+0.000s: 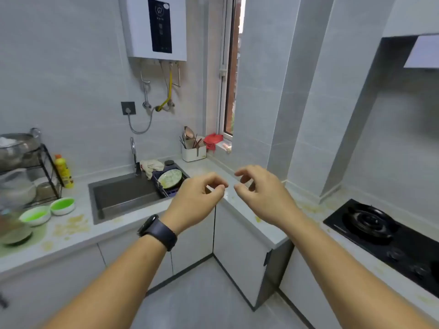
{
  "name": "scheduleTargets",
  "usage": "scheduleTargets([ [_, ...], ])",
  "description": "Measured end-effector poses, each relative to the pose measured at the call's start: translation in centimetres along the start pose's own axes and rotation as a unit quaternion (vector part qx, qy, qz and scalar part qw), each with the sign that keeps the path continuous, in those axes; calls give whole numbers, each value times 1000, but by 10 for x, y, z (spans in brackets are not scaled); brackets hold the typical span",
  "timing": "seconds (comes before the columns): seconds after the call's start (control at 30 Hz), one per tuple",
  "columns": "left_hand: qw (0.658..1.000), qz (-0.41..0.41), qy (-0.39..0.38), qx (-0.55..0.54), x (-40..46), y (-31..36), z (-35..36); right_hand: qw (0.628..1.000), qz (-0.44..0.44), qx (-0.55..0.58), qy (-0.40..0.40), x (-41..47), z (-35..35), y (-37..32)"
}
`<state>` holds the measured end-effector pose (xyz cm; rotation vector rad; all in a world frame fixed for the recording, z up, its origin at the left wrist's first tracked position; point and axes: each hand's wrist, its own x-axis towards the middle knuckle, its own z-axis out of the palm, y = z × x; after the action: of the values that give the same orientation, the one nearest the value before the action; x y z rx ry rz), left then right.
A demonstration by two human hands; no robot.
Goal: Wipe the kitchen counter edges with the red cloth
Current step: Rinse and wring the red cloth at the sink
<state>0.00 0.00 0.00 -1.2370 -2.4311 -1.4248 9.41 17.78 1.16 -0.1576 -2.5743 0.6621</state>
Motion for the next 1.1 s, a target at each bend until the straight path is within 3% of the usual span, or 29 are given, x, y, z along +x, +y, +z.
scheduleTargets([
  [0.23,998,-54,-3,12,15,-56,22,995,18,101,0,23,59,32],
  [0.4,986,-161,-18,-32,54,-103,53,979,37,169,-108,70,93,95],
  [0.63,949,-300,-14,-92,111,-166,91,960,67,177,-207,139,137,184],
  [0.83,942,-314,16,-118,166,-199,93,954,41,155,-255,207,166,207],
  [1.1,942,-305,36,-137,233,-273,66,965,23,141,-218,296,221,207],
])
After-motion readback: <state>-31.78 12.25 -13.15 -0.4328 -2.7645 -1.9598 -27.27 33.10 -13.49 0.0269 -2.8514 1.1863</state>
